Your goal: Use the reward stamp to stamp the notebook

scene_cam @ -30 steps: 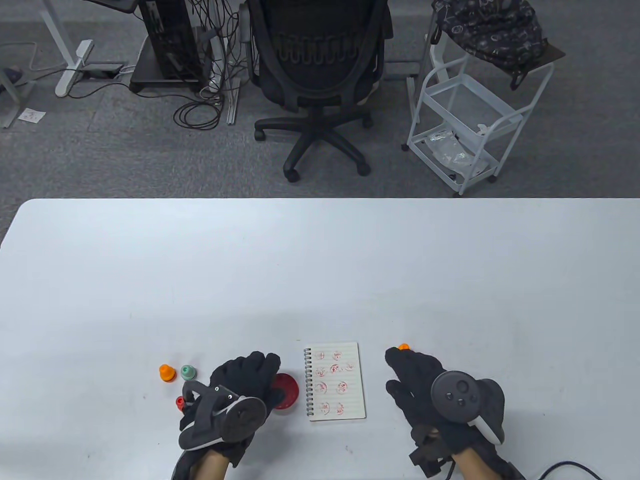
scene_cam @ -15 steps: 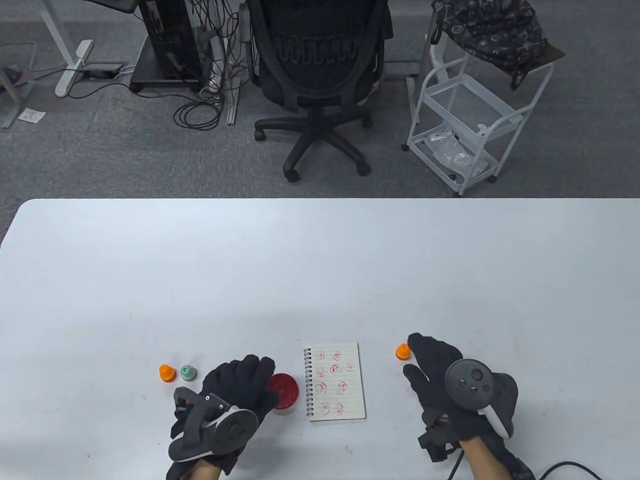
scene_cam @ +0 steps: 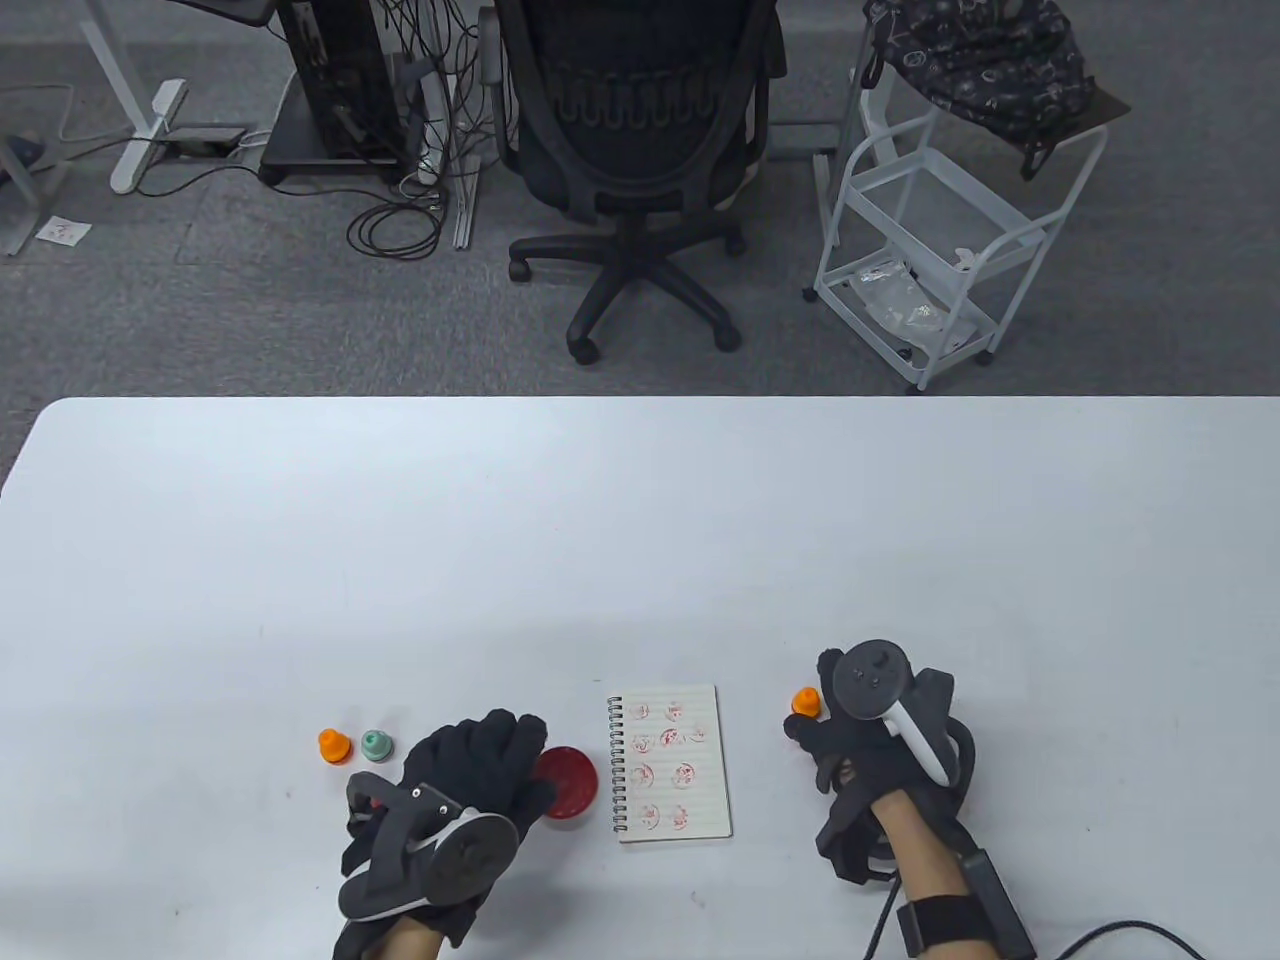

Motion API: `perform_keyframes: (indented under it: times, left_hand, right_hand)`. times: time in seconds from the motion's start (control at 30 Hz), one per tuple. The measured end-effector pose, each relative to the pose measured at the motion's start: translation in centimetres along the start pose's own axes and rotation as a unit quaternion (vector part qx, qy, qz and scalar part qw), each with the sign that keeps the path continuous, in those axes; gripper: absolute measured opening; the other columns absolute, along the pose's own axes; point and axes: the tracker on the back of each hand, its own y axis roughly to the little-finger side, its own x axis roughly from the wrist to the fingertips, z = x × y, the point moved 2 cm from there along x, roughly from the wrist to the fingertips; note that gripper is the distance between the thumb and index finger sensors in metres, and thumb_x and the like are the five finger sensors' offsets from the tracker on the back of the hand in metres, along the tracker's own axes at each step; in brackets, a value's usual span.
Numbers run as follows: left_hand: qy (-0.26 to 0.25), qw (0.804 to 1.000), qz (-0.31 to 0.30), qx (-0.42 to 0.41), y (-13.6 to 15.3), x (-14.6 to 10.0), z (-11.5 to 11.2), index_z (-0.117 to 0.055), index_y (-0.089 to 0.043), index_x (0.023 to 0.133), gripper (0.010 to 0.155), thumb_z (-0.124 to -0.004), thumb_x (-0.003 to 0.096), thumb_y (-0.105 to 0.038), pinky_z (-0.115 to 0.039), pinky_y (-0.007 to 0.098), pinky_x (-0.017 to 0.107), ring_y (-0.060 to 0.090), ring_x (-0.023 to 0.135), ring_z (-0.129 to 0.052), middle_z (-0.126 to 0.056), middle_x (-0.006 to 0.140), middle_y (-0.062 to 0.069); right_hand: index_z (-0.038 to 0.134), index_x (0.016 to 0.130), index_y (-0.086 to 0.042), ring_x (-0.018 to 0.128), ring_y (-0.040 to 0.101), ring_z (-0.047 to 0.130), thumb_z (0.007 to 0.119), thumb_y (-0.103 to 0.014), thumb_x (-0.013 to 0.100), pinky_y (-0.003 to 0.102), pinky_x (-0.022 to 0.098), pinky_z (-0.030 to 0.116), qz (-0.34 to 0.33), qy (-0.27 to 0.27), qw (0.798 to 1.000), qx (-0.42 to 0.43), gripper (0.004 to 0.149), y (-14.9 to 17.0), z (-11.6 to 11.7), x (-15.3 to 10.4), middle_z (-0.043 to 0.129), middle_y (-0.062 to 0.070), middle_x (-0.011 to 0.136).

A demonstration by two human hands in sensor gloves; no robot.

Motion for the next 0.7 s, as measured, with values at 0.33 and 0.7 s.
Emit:
perform_keyframes:
  times: [0.33,0.7]
  left_hand:
    - [0.014,1.000,-0.007,0.017,-1.0,0.2,-0.2,-0.083,-0.012,0.098,0.058,-0.075,0.0518,-0.046,-0.073,0.058,0.058,0.043,0.075,-0.090,-0.084,0.096,0.019]
    - [0.001,1.000,-0.006,-0.024,-1.0,0.2,-0.6,-0.083,-0.012,0.098,0.058,-0.075,0.0520,-0.046,-0.074,0.057,0.057,0.043,0.073,-0.091,-0.086,0.095,0.018]
  right_hand:
    - [0.066,0.094,-0.030,0.091,0.035,0.063,0.081,-0.048,0.038,0.059,0.075,0.051,0.033,0.047,0.997,-0.060,0.061,-0.9,0.2,0.6,0.067,0.002,0.095]
    - [0.056,0.097,-0.023,0.083,0.032,0.081,0.082,-0.038,0.041,0.056,0.066,0.067,-0.140,0.069,0.988,-0.019,0.063,-3.9,-3.0,-4.4,0.073,0.005,0.091]
